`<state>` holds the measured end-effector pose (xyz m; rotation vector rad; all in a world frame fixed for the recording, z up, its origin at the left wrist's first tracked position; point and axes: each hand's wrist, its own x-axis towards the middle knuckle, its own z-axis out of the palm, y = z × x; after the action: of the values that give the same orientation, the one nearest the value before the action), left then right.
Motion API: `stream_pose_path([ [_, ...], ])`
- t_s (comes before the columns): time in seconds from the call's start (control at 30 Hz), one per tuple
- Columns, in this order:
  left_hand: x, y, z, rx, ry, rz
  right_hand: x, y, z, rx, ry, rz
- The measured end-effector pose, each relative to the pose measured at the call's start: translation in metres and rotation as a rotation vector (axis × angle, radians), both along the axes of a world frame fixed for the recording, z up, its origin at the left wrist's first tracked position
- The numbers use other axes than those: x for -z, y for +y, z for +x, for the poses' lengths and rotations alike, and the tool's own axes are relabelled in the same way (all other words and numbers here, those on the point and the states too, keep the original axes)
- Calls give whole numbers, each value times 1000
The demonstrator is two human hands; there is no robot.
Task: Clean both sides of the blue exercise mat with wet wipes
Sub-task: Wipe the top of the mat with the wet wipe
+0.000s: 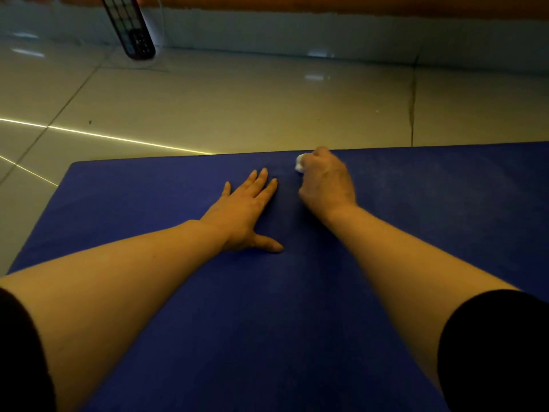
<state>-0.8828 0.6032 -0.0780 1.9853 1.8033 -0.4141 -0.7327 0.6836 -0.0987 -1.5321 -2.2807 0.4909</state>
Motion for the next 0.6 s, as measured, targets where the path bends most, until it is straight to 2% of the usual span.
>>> stream_pose_path([
  [0.1, 1, 2, 0, 7, 0, -6, -4, 13, 27, 208, 25, -42],
  [0.17, 3, 1, 0, 3, 6, -10, -6, 6, 18, 262, 6, -42],
  [0.37, 2, 0, 1, -18, -7, 2, -1, -32, -17, -49, 19, -31],
  [0.43, 1, 0, 1, -14, -2, -7, -4, -26, -2, -68, -10, -20],
  [0.6, 2, 0, 1, -12, 13, -9, -10, -9, 38, 197, -32, -45],
])
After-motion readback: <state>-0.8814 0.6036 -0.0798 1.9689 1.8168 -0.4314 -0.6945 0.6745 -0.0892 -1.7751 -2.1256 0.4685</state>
